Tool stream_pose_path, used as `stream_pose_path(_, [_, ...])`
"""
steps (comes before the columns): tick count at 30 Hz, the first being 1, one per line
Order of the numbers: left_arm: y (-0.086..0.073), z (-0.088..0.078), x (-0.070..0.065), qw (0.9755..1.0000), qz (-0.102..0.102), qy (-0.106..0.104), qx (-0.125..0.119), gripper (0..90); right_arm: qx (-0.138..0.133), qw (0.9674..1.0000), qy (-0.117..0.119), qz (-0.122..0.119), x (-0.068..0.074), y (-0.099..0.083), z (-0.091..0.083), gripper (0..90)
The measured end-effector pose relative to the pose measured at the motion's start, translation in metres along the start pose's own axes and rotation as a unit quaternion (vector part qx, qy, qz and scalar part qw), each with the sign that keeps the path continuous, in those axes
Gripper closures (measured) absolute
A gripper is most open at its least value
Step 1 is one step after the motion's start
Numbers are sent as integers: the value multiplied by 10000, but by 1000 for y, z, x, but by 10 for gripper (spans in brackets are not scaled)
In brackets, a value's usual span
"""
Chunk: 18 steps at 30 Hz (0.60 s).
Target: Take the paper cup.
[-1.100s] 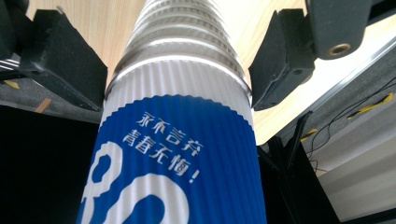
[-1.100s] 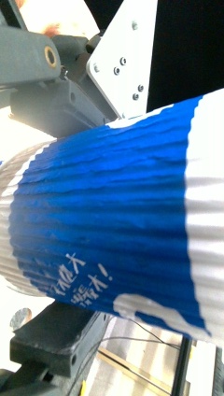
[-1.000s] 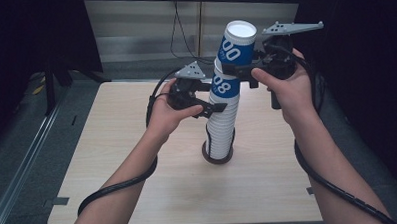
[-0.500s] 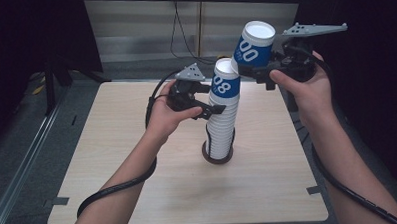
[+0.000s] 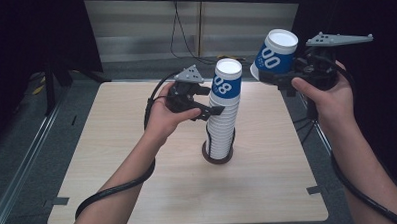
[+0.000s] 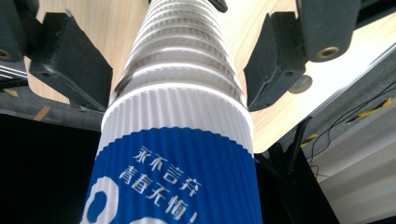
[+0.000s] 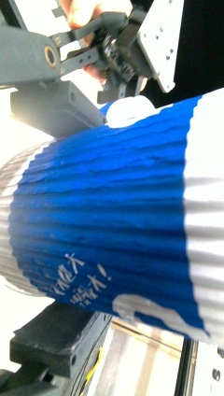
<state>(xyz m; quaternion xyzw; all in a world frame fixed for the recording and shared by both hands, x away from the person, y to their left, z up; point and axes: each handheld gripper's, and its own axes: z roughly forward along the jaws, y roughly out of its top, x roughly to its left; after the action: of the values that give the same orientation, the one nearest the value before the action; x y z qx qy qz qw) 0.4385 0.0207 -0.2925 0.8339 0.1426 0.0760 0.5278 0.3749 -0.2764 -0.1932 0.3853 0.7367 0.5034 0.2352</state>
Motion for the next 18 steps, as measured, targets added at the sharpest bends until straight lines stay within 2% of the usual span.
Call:
stream_pose_path(7, [-3, 0, -3, 10000, 12, -55, 68, 216, 102, 9999, -52, 61, -9, -20, -5, 178])
stream_pose_path(18, [-12, -9, -4, 9999, -15, -63, 120, 187, 233, 9997, 30, 12, -8, -47, 1, 179])
